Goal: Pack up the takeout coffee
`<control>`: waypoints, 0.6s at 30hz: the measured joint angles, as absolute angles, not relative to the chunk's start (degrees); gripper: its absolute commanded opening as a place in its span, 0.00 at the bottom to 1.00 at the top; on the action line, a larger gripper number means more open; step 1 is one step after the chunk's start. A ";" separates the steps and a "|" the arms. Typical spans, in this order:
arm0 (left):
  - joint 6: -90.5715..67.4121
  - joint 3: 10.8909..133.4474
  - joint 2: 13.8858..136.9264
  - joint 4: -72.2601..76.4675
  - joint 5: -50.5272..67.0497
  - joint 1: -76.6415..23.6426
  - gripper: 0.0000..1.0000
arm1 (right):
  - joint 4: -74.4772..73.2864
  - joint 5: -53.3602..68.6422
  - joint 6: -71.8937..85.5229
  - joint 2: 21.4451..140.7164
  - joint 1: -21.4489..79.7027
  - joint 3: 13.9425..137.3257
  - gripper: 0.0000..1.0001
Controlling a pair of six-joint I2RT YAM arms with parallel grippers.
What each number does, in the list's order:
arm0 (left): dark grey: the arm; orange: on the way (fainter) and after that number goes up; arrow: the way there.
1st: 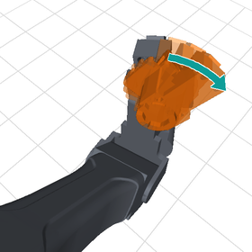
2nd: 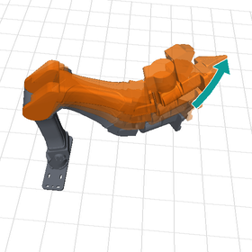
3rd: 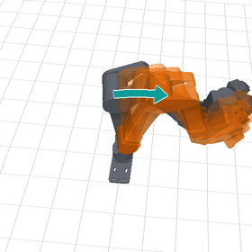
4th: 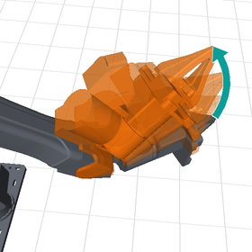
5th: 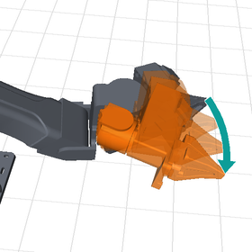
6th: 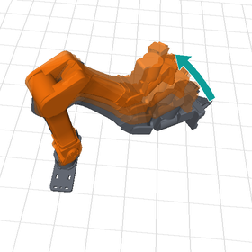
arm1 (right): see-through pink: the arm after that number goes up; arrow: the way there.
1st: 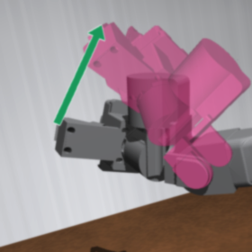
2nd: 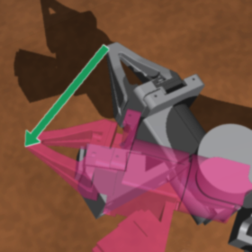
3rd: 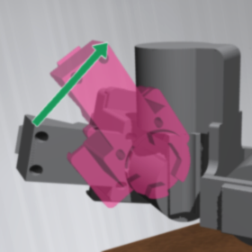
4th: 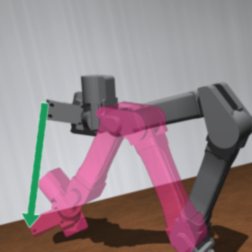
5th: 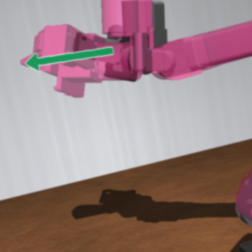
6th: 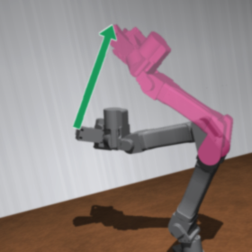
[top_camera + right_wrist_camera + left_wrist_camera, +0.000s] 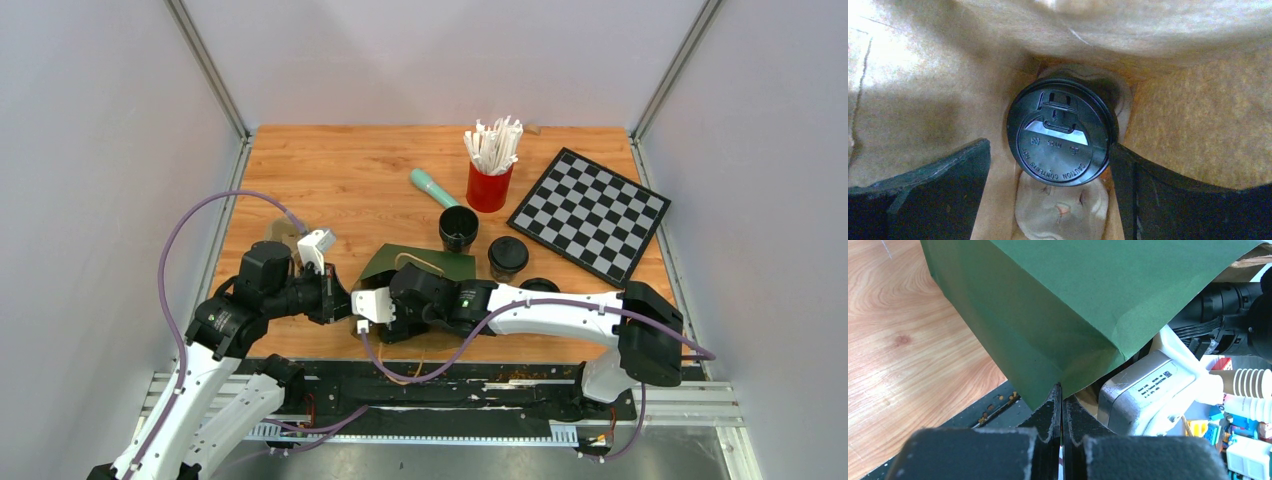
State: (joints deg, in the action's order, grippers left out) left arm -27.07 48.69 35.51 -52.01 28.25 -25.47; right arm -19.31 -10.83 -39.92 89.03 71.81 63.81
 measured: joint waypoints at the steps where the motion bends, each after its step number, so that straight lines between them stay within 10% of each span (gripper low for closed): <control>1: -27.07 48.69 35.53 -52.01 28.29 -25.47 0.00 | -19.35 -10.83 -39.86 89.01 71.79 63.83 0.90; 18: -26.70 48.84 35.88 -52.05 28.42 -25.47 0.00 | -20.88 -9.50 -38.92 85.97 71.46 63.90 0.76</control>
